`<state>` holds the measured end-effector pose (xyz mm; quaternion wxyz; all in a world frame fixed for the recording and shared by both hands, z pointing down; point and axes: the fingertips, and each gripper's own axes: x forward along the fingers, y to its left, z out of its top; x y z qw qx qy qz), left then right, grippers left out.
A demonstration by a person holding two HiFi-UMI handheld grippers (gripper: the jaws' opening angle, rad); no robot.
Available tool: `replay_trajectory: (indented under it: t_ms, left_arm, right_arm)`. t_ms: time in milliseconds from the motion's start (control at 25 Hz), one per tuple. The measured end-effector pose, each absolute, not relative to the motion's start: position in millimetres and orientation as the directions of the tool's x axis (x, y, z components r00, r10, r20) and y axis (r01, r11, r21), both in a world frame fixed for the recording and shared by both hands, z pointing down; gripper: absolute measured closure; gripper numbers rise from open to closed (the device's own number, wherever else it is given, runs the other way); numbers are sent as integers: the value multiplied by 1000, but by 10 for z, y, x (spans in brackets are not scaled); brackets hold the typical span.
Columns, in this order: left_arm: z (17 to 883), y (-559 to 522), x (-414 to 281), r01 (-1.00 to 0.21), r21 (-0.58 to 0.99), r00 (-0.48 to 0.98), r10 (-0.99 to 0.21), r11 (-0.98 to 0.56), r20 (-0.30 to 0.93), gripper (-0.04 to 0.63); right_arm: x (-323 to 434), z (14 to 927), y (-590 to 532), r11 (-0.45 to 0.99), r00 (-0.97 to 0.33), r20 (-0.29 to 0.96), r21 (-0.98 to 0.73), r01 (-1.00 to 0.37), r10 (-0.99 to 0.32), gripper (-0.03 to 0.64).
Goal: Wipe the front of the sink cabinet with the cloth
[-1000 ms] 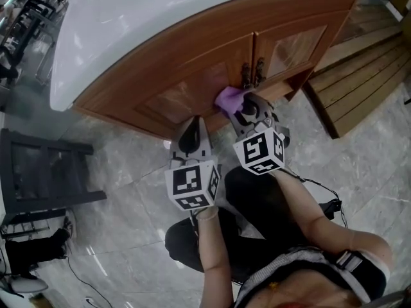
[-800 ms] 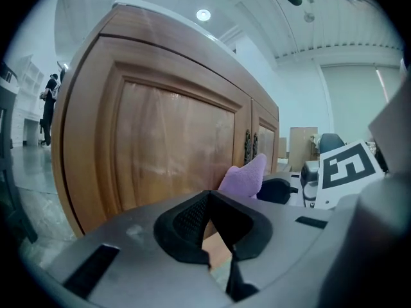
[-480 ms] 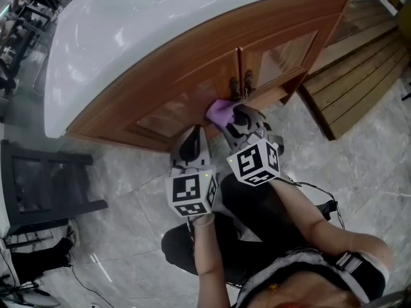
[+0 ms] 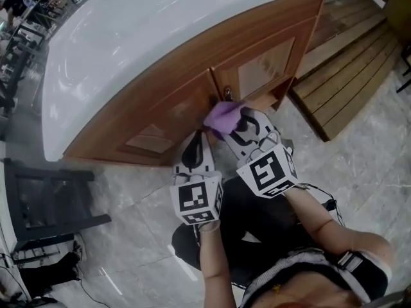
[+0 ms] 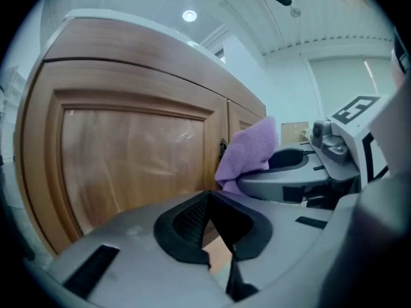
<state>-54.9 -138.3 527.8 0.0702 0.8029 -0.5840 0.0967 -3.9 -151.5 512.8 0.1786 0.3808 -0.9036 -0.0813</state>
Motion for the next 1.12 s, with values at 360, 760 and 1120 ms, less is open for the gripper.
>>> replay_trajectory:
  t_ms: [360,760,1120]
  left_arm:
    - [5015,-1616,146,-896,-11,435,-885,-443,166,589]
    - [4982,-1642,265,-891,-4,448,-882,-453,145,589]
    - [5016,-1725,421,-872,0,485,-863,-490,143,589]
  right_arm:
    - [443,4726,-1753,588,-562,175,296,-753,-808,434]
    - [437,4069,-1891,563,-565,132,415,-715,-814,434]
    - [414,4072,-1967,529,-554,82,440,-726,-828,434]
